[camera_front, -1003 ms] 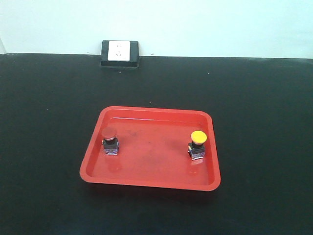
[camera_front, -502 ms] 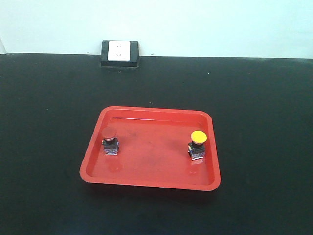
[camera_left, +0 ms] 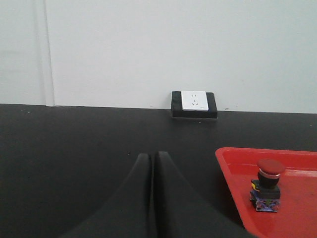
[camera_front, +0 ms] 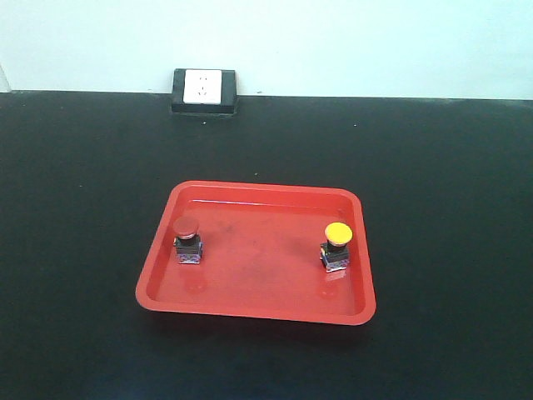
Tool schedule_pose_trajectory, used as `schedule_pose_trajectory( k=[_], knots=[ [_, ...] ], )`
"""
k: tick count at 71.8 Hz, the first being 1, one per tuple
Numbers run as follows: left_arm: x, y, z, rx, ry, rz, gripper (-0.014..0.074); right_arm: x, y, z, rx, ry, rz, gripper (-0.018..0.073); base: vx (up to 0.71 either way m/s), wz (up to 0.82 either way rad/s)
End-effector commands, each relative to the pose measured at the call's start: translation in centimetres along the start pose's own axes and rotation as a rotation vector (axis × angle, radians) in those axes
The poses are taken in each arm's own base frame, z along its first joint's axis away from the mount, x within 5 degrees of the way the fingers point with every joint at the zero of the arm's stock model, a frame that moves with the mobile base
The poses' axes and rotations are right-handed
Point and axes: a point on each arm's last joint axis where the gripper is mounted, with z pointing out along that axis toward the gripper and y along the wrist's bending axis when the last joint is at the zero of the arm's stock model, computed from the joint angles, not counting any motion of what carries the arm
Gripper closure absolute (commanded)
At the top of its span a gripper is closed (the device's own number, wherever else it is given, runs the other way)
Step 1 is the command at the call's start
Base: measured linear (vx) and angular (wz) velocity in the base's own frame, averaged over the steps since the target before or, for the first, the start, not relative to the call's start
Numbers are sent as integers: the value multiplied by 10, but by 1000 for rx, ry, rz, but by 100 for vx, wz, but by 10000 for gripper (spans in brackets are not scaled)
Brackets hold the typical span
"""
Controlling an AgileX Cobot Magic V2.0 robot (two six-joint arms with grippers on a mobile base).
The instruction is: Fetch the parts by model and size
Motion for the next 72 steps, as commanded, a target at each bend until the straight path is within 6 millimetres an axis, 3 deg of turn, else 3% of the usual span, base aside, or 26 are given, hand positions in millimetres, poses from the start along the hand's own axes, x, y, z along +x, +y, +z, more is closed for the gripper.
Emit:
schedule_pose_trajectory(
  k=[1,72],
  knots=[
    [-11,-1,-2,7,-99,-12,604,-5,-1,-1,17,-80,-9,569,0,0],
    [-11,-1,-2,7,-99,-12,604,-5,-1,-1,16,-79,-9,569,0,0]
  ],
)
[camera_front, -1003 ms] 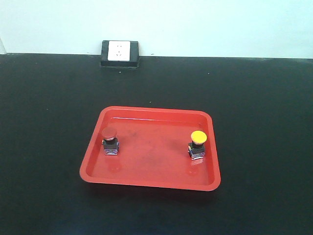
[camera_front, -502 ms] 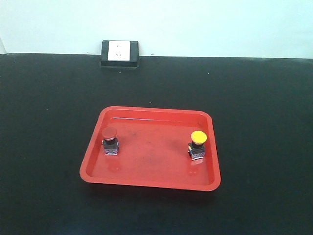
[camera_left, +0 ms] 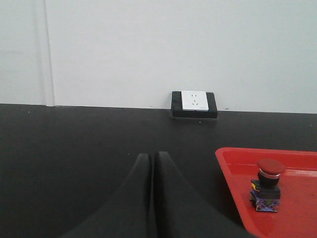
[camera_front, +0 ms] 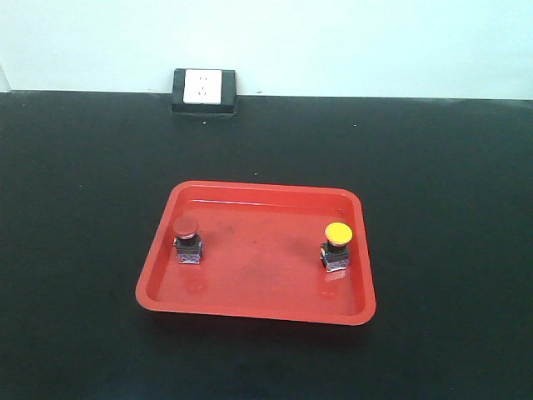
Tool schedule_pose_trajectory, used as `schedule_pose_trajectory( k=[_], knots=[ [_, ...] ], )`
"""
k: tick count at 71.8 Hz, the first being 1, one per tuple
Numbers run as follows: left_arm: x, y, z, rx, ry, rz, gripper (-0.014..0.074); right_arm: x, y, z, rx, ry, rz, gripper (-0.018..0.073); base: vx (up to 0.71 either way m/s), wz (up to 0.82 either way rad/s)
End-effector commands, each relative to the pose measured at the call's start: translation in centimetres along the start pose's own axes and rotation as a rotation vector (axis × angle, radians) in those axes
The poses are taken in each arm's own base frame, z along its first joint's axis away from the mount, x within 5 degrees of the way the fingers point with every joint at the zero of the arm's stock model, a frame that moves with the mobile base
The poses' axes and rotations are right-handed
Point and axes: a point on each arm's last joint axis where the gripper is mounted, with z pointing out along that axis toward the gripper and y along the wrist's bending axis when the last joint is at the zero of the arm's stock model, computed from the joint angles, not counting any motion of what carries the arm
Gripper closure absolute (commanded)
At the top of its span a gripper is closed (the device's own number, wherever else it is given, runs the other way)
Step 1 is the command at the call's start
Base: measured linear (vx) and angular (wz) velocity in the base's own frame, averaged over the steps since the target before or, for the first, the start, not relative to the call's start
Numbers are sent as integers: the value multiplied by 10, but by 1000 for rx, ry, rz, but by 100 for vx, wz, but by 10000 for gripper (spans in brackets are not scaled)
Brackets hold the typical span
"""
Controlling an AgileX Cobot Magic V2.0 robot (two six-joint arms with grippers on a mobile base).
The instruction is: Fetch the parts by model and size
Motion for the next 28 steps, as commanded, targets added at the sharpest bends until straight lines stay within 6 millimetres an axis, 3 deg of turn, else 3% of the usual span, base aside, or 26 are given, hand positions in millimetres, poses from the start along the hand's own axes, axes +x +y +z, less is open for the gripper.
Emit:
schedule_pose_trajectory(
  k=[1,28],
  knots=[
    [-11,-1,-2,7,-99,-12,604,-5,-1,-1,16,-79,-10,569,0,0],
    [-11,-1,-2,7,-99,-12,604,-5,-1,-1,16,-79,-10,569,0,0]
  ],
)
